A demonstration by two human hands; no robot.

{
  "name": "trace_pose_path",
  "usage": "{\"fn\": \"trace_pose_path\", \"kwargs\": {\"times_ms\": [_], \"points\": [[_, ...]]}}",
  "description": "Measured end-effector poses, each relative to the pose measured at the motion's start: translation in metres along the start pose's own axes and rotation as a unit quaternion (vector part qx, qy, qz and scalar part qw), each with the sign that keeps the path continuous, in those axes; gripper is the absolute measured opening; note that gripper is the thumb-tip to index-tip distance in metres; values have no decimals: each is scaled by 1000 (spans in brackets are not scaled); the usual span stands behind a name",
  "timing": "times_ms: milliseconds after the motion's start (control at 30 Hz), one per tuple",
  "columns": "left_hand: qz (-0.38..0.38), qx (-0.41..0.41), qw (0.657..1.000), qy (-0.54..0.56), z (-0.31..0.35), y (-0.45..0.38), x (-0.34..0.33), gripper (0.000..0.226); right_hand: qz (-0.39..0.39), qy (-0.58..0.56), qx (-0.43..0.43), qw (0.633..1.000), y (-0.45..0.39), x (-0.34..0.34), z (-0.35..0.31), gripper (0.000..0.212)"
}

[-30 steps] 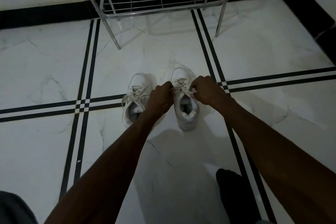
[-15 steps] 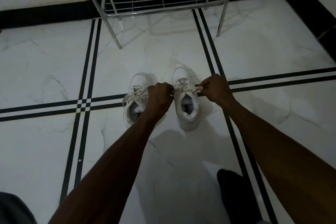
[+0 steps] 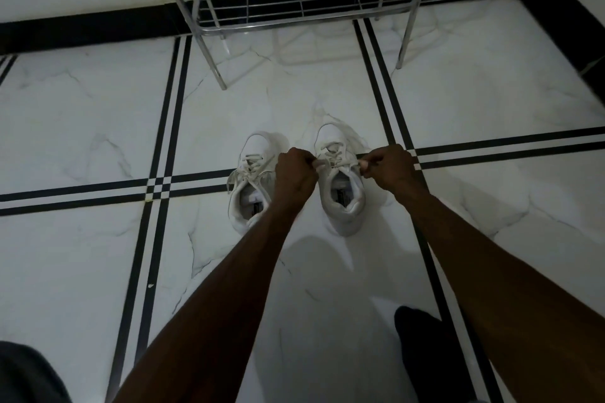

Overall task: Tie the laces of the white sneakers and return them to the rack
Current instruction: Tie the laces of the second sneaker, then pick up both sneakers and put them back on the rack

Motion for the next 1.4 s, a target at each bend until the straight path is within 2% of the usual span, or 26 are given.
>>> {"fn": "trace_pose_path", "kwargs": {"times_ms": [67, 100, 200, 267, 367, 433, 533, 600, 667, 800, 933, 1100, 1233, 1300, 1367, 1400], "points": [[-15, 12, 994, 108, 0, 0, 7, 38, -62, -57, -42, 996, 7, 1, 4, 35], [-10, 0, 992, 122, 0, 3, 12, 41, -100, -85, -81, 988, 11, 0, 6, 45], [102, -51, 993, 43, -9, 13, 34, 33, -193, -115, -154, 962, 20, -4, 9, 64], [153, -22, 988, 11, -23, 20, 50, 40, -214, -123, -153, 957, 24, -8, 8, 58], [183, 111, 976, -28, -51, 31, 75, 51, -199, -114, -128, 965, 23, -12, 6, 48], [163, 186, 969, -7, -71, 38, 86, 50, -184, -104, -114, 971, 24, -19, 2, 43], [45, 212, 968, 131, -93, 45, 89, 55, -175, -85, -87, 977, 25, -30, -6, 37], [-21, 226, 962, 151, -103, 53, 86, 52, -170, -73, -67, 981, 26, -37, -13, 34], [-43, 225, 963, 144, -109, 57, 82, 52, -152, -65, -56, 985, 25, -41, -17, 30], [-19, 211, 963, 163, -106, 54, 73, 40, -116, -57, -51, 990, 23, -50, -19, 35], [16, 182, 971, 156, -97, 48, 65, 41, -38, 3, 21, 999, 24, -51, -20, 12], [50, 166, 973, 149, -79, 42, 60, 45, 4, 2, 68, 998, 15, -46, -27, 26], [84, 139, 975, 154, -39, 37, 81, 53, 19, -2, 87, 996, 15, -24, -59, 39], [91, 140, 975, 150, -14, 34, 98, 51, 23, 6, 96, 995, 19, -5, -83, 30], [94, 145, 972, 158, 17, 36, 118, 51, 22, 5, 97, 995, 25, 21, -108, 7], [97, 146, 971, 161, 33, 37, 130, 52, 23, -3, 95, 995, 27, 34, -121, 9]]}}
Point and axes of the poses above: each hand's wrist, its own y-axis away from the middle knuckle, its own x-axis out of the back of the hand, z = x × y, the point moved 2 cm from there along -y, towards the middle knuckle, and after that the axes turned 1 degree about z, right-handed, at the moved point
